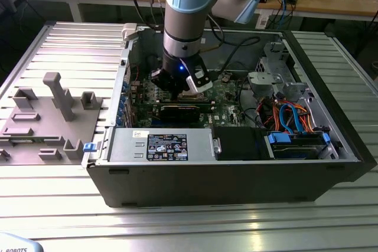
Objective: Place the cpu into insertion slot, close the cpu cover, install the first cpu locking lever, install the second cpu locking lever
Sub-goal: 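Install the second cpu locking lever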
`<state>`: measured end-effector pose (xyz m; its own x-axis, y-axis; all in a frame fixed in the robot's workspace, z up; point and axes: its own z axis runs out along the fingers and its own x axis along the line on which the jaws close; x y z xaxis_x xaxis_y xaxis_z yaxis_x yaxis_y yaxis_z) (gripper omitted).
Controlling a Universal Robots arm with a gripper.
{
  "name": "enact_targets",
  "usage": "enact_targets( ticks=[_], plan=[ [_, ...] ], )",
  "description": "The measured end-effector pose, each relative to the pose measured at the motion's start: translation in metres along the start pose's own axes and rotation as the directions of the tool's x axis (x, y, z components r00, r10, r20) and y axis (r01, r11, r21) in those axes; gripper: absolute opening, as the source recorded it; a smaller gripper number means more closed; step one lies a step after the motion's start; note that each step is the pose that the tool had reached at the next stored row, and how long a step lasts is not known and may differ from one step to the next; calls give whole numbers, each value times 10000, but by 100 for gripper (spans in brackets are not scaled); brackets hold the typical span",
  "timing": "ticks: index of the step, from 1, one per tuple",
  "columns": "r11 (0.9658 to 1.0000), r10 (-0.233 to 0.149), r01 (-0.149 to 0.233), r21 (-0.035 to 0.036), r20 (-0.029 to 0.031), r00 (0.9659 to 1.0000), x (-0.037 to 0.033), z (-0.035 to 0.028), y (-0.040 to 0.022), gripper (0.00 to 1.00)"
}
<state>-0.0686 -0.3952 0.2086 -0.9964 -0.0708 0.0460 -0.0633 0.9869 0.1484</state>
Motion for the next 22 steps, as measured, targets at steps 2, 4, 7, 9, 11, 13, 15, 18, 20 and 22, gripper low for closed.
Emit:
enact_targets(
  ticks=[2,4,7,9,11,13,15,18,20,22],
  plan=[
    [9999,-22,22,-122,5,10000,0,34,-5,11],
    [9995,-45,46,-303,18,10000,-1,64,-9,11],
    [9992,-57,58,-407,22,10000,-2,83,-12,11],
    [9992,-59,60,-404,18,10000,-2,90,-14,11],
    [9992,-63,64,-391,23,10000,-2,91,-15,11],
    [9993,-62,63,-357,30,10000,-2,59,-9,11],
    [9996,-57,57,-287,18,10000,-3,7,-2,11],
    [10000,-37,37,41,-16,10000,-62,-31,7,11],
    [9994,-14,17,338,-70,10000,-133,-34,9,11],
    [9985,10,-2,546,-143,9999,-218,-37,17,11]
  ],
)
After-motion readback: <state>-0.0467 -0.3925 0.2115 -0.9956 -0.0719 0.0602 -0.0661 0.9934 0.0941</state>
